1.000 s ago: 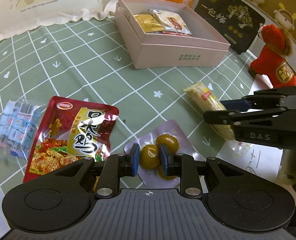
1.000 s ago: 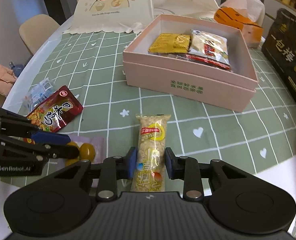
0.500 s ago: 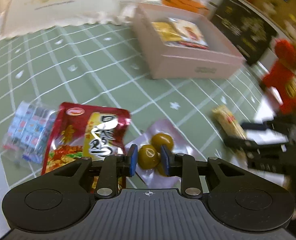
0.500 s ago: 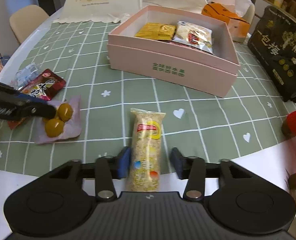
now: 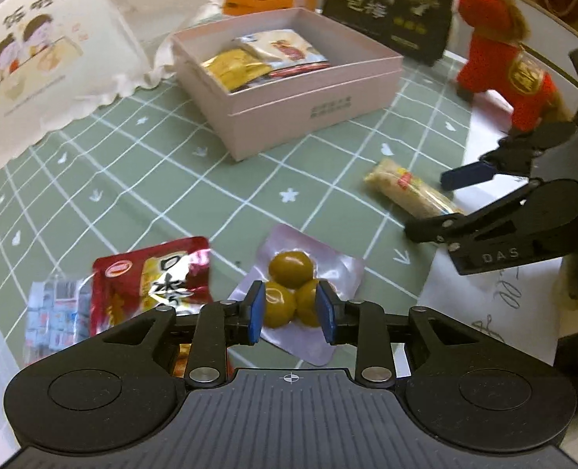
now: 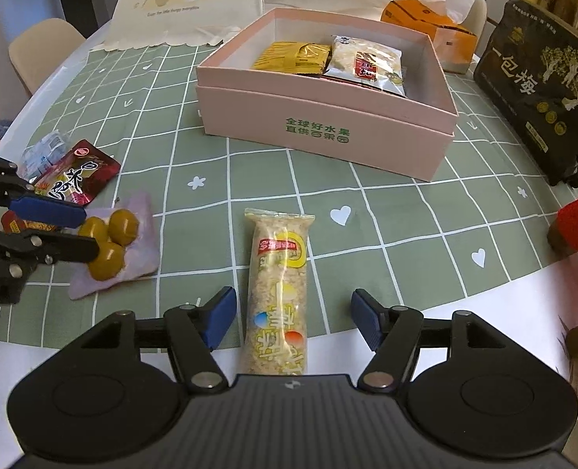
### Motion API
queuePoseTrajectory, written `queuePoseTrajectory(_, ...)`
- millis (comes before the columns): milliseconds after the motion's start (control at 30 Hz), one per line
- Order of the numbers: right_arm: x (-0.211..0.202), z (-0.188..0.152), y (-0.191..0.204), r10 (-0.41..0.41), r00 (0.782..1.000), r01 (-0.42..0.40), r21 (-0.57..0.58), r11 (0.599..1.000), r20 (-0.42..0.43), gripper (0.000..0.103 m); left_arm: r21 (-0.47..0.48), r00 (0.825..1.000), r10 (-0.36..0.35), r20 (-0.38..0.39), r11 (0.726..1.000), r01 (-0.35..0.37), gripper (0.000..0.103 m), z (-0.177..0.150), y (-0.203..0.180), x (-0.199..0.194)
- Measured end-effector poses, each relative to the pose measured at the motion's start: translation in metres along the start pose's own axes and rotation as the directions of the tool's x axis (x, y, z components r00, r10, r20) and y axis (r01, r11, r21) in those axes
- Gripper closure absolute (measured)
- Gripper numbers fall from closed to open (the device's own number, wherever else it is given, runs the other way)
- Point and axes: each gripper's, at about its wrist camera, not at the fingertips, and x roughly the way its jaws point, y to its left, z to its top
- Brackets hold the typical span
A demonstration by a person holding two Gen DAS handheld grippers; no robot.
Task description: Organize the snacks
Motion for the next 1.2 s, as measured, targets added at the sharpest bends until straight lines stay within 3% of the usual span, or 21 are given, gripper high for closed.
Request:
queuePoseTrajectory(233,0.0,-0.001,-0.001,-0.007,1.0,0.007,0.004,1.0,0.004,0.034,-0.029,0.999,-0.019,0.04,0.999,0.02,0.071,0.001,0.001,-0.01)
queuePoseTrajectory(333,0.0,-0.001,-0.001,-0.008,1.0,0.008,0.008,1.0,0.005,0.034,-0.071,1.0,-0.018,0.013,0.997,0.019,0.07,0.006,0.005,-0.003)
queuePoseTrajectory(400,0.0,-0.001,-0.001,-0.009,1.0,0.009,0.007,1.0,0.006,0.034,-0.089,1.0,0.003,-0.008,0.996,-0.004,0.064,0.007,0.008,0.004)
queuePoseTrajectory(567,-0.002,0.0,0.006,-0.003,1.0,0.004,-0.028,1.0,0.02,0.047,-0.186,1.0,-0.019,-0.023,0.983,0.014,0.063,0.009,0.021,0.009)
queuePoseTrajectory(733,0.0,0.006,0.011,0.007,1.0,-0.006,-0.048,0.999,0.027,0.066,-0.204,0.999,-0.033,-0.029,0.979,0.027,0.064,0.009,0.024,0.011)
queuePoseTrajectory(833,0.001,0.008,0.014,0.017,0.999,-0.016,-0.053,0.998,0.032,0.072,-0.246,0.999,-0.049,-0.016,0.968,0.044,0.065,0.007,0.027,0.013)
queuePoseTrajectory(967,0.0,0.011,0.015,0.029,0.999,-0.027,-0.061,0.998,0.031,0.074,-0.27,0.997,-0.079,0.02,0.959,0.081,0.065,0.001,0.03,0.014)
queuePoseTrajectory(1100,-0.006,0.013,0.012,0.064,0.997,-0.064,-0.029,0.998,0.033,0.074,-0.342,0.99,-0.134,0.05,0.929,0.143,0.065,-0.007,0.036,0.014)
queuePoseTrajectory(1133,-0.008,0.014,0.011,0.072,0.997,-0.072,-0.019,0.997,0.036,0.074,-0.355,0.988,-0.145,0.049,0.922,0.153,0.067,-0.007,0.037,0.014)
queuePoseTrajectory(1167,-0.011,0.015,0.01,0.078,0.996,-0.077,-0.013,0.997,0.042,0.074,-0.364,0.988,-0.147,0.044,0.919,0.152,0.081,-0.006,0.038,0.014)
queuePoseTrajectory(1200,-0.013,0.016,0.009,0.079,0.996,-0.079,-0.007,0.997,0.047,0.074,-0.377,0.99,-0.136,0.043,0.915,0.142,0.081,-0.005,0.038,0.013)
